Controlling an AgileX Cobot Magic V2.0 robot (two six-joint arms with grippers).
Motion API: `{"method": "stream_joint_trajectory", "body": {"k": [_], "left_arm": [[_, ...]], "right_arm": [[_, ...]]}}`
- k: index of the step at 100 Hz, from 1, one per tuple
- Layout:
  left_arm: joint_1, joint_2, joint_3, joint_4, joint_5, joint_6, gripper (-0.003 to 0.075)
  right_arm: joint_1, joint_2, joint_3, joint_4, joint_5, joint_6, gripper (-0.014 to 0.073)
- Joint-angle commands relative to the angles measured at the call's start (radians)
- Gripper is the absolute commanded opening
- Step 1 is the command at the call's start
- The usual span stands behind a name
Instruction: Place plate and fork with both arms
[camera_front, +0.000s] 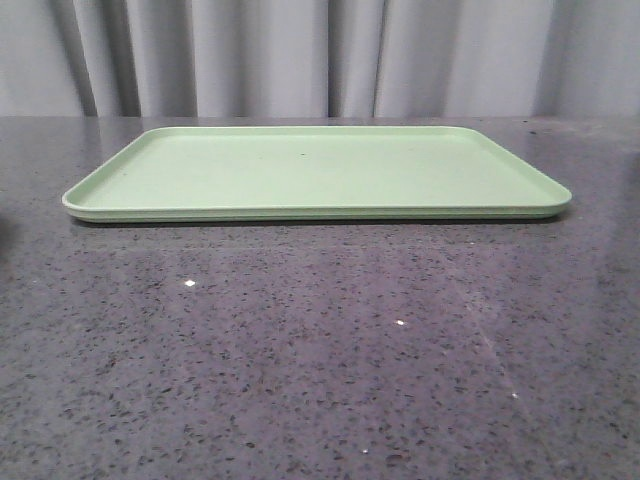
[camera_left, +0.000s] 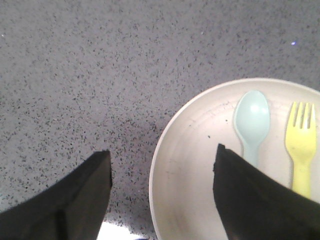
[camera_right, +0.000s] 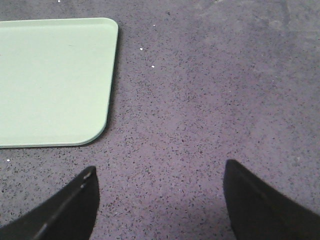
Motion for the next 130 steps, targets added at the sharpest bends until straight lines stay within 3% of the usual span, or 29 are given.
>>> {"method": "stream_joint_trajectory", "body": {"k": [1,21,53,115,130], "left_arm": [[0.002,0.042,-0.048,-0.016,-0.016,0.039,0.0439],[0.002,0.133,-0.052,-0.040,-0.009,0.067,0.0385],[0.063,0.216,-0.052,-0.020,-0.007,0.071,0.0386],[0.063,0.375,-0.052,-0.041,0.046,0.132,0.0382],[0.063,0.391,-0.052,-0.048,0.048,0.143,0.0302]], "right_arm": [[0.002,0.007,-0.038,-0.004,-0.072,-0.008,0.0528],[0.002,0.007,-0.038,-0.004,-0.073,-0.008,0.0528],[0.002,0.007,-0.038,-0.004,-0.072,-0.008,0.0528],[0.002,0.007,-0.038,-0.004,-0.072,-0.008,0.0528],[0.002,0.007,-0.038,-0.004,-0.072,-0.008,0.0528]]}}
